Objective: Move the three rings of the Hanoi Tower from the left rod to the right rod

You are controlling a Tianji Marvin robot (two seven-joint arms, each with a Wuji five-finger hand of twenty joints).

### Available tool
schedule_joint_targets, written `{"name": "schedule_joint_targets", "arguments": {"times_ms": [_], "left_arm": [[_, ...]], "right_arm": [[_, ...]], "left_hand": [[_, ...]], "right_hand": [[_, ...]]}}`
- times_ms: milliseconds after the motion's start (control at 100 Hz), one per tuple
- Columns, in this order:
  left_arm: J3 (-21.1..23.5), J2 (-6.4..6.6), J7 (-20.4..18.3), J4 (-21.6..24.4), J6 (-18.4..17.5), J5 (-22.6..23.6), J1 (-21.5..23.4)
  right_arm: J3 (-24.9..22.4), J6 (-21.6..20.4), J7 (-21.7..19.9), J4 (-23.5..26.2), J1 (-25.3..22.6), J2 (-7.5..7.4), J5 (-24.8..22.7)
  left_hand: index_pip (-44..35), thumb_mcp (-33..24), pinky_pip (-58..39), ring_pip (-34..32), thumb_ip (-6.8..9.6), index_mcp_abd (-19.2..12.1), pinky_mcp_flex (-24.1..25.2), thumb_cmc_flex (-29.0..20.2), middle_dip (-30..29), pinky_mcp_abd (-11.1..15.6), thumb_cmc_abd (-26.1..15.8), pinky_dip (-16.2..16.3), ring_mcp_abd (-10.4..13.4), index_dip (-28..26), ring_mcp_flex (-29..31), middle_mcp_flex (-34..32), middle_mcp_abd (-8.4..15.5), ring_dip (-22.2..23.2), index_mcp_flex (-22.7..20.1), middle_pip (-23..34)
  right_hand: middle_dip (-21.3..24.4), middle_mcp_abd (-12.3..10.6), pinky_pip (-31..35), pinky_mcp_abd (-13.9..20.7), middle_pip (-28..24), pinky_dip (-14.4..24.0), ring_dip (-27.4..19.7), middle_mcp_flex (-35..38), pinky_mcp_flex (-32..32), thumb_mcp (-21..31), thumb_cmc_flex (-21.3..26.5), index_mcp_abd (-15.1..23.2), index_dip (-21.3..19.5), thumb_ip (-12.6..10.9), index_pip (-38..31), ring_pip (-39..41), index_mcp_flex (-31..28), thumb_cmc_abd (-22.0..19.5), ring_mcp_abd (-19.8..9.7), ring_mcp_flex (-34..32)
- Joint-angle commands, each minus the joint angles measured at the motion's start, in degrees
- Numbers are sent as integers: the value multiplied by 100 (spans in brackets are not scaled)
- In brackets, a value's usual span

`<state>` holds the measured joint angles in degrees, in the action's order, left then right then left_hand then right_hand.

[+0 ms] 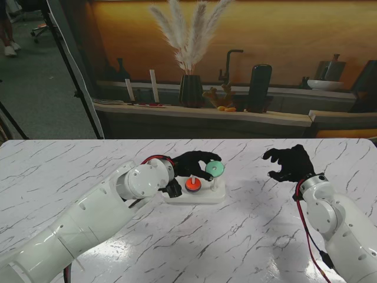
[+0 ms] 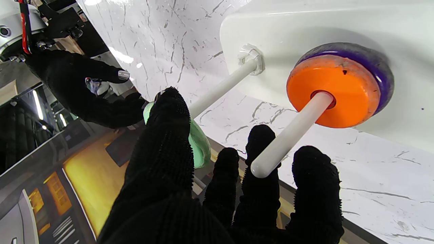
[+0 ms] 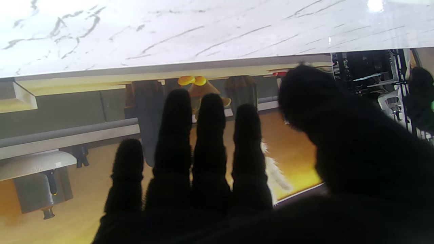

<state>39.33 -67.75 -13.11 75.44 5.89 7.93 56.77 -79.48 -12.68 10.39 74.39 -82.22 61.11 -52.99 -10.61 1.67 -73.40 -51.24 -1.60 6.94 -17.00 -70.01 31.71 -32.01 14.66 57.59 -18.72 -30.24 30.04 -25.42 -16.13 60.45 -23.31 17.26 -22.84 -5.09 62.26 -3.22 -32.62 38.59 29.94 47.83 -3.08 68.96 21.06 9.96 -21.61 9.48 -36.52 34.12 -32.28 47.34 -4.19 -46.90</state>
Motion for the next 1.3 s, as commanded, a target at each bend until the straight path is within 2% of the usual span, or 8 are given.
{"name": "schedule_joint_targets", "arguments": {"times_ms": [0,380,1290], "left_arm": [[-39,-68,-61,-47,-103,-43,-32],[-153,-122,-59,-152,-106,-138,-102],[-214,-73,-256,-200,-9,-127,-155]], "right_arm": [[-4,15,-13,14,-55,3,-26],[-60,11,-10,8,-100,1,-33],[-23,6,16,-62,-79,11,29]], "left_hand": [[-655,-388,-286,-98,145,-572,-41,-396,33,-257,-825,152,91,-330,98,-75,54,116,-654,54],[-661,-393,-291,-102,144,-567,-51,-396,36,-252,-818,159,96,-336,104,-77,55,119,-662,58],[-691,-436,-503,-188,142,-499,-293,-396,52,-159,-763,272,129,-336,178,-97,57,140,-686,103]], "right_hand": [[-24,-110,84,-1784,-97,69,25,36,34,120,105,48,-63,-246,-72,46,-1,-6,-89,-57],[-23,-113,89,-1782,-99,64,28,35,38,124,106,49,-59,-243,-79,52,0,0,-95,-65],[-24,-114,95,-1785,-107,63,31,31,40,118,86,50,-55,-241,-90,62,0,-9,-91,-58]]}}
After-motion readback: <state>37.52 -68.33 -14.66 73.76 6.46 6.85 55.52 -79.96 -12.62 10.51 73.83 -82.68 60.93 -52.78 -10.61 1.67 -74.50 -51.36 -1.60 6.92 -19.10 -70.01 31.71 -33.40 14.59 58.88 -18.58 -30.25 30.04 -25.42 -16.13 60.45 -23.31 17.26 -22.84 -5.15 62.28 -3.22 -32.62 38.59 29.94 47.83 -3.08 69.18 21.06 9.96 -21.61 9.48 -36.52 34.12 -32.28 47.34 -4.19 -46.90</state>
